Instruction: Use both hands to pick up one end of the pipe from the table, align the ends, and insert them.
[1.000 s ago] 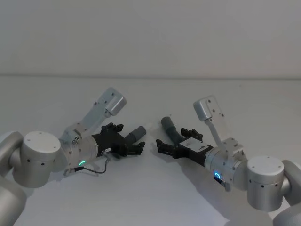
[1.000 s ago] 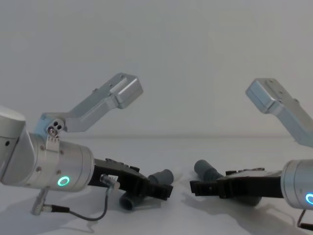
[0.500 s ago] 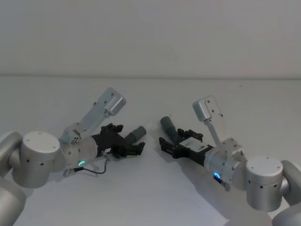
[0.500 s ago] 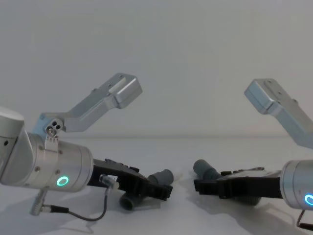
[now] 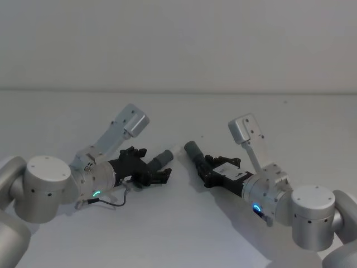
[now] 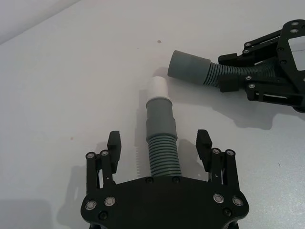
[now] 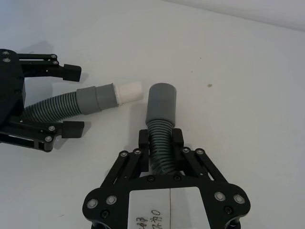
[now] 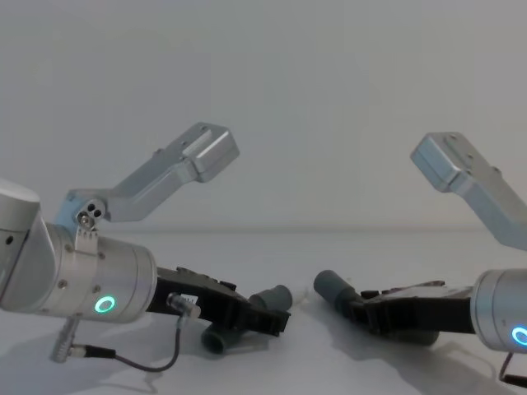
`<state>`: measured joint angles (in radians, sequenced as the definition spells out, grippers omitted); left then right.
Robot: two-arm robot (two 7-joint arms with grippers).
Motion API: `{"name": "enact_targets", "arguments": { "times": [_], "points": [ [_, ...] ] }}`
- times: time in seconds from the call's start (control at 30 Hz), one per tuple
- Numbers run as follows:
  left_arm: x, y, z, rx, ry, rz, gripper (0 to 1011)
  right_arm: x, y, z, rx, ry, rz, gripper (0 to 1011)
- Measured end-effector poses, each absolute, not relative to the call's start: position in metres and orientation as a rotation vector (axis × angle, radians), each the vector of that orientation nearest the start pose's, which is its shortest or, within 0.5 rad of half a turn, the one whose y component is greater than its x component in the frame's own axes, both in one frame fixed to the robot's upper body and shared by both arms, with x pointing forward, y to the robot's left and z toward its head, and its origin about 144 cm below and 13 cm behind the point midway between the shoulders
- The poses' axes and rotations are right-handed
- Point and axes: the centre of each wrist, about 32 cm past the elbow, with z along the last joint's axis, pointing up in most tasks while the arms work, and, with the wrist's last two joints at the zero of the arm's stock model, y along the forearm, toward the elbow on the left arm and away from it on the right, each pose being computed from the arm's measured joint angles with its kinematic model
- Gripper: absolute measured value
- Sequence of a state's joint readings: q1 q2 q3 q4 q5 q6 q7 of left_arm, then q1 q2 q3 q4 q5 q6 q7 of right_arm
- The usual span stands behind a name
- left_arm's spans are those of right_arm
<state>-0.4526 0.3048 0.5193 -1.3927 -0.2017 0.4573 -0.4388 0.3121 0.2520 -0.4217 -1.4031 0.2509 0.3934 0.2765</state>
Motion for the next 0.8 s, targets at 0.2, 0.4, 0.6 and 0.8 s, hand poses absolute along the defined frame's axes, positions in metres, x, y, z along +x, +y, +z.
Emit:
{"name": "enact_targets", "arguments": {
  "times": [0.2,0.4,0.6,0.8],
  "points": [
    [0.5514,0.1829,1.2110,0.453,0.079,0.766,850,0.5254,-0.1877,1.1717,-0.348,0.183,-0.947,262],
    [0.5514,0.1829,1.2110,0.453,0.079,0.766,669,0.5254,-0.1877,1.1717,-0.348,0.183,-0.947,262],
    [0.5514,0.1829,1.2110,0.453,0.080,0.766,468,0.5254,-0.1877,1.1717,-0.348,0.183,-0.947,262],
    [0.5514,0.1829,1.2110,0.453,0.079,0.766,332,0.5254,-0.1877,1.1716,-0.349,0.183,-0.947,262]
  ]
}}
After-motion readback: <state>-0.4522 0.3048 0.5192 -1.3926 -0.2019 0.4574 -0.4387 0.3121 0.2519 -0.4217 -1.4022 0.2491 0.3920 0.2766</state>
